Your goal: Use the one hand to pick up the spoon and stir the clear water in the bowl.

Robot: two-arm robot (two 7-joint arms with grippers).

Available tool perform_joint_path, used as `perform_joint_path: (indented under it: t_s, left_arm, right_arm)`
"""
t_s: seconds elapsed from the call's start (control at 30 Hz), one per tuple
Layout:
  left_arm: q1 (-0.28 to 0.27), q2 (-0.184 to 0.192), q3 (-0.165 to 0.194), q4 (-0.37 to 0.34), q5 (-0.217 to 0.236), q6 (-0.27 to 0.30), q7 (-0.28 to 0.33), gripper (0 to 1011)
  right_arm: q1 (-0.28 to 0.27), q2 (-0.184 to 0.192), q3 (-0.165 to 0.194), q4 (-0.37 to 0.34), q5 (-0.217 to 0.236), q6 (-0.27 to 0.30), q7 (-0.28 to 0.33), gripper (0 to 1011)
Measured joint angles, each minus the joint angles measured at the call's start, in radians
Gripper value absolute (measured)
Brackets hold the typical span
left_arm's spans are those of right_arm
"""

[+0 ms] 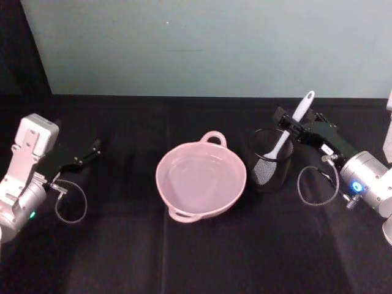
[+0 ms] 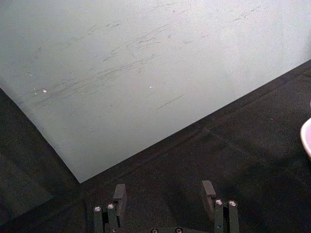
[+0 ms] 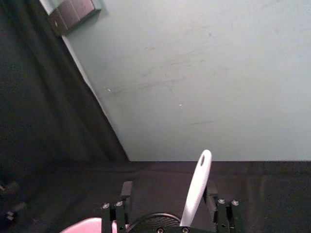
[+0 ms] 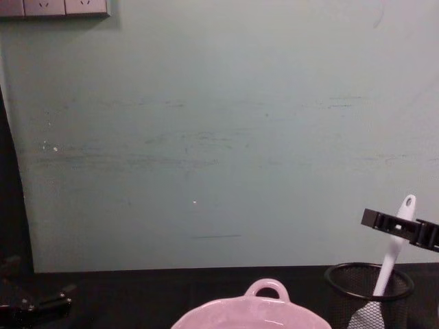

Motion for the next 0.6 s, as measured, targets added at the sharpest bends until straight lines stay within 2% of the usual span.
perform_joint_path:
  t_s: [0.03, 0.13, 0.23, 0.27, 0.43, 0.6]
  left_arm:
    - [0.0, 0.0, 0.0, 0.0, 0.0, 0.0, 0.0, 1011]
    - [0.0, 0.0, 0.0, 0.0, 0.0, 0.0, 0.0, 1011]
    - [0.0, 0.0, 0.0, 0.0, 0.0, 0.0, 0.0, 1011]
    - [0.0, 0.0, 0.0, 0.0, 0.0, 0.0, 0.0, 1011]
    - [0.0, 0.0, 0.0, 0.0, 0.0, 0.0, 0.0, 1011]
    - [0.0, 0.0, 0.0, 0.0, 0.0, 0.0, 0.0, 1011]
  right_arm:
    - [0.001, 0.004, -0.006, 0.0, -0.029, -0.015, -0.01, 927]
    - [0.001, 0.011, -0.018, -0.001, -0.108, -0.059, -0.044, 999]
    - [0.0, 0.016, -0.027, 0.0, -0.173, -0.097, -0.074, 1002]
    - [0.001, 0.018, -0.033, 0.004, -0.217, -0.123, -0.096, 1002]
    - [0.002, 0.026, -0.043, 0.017, -0.346, -0.196, -0.165, 1002]
    - [-0.018, 0.044, -0.041, -0.012, -0.432, -0.24, -0.211, 1002]
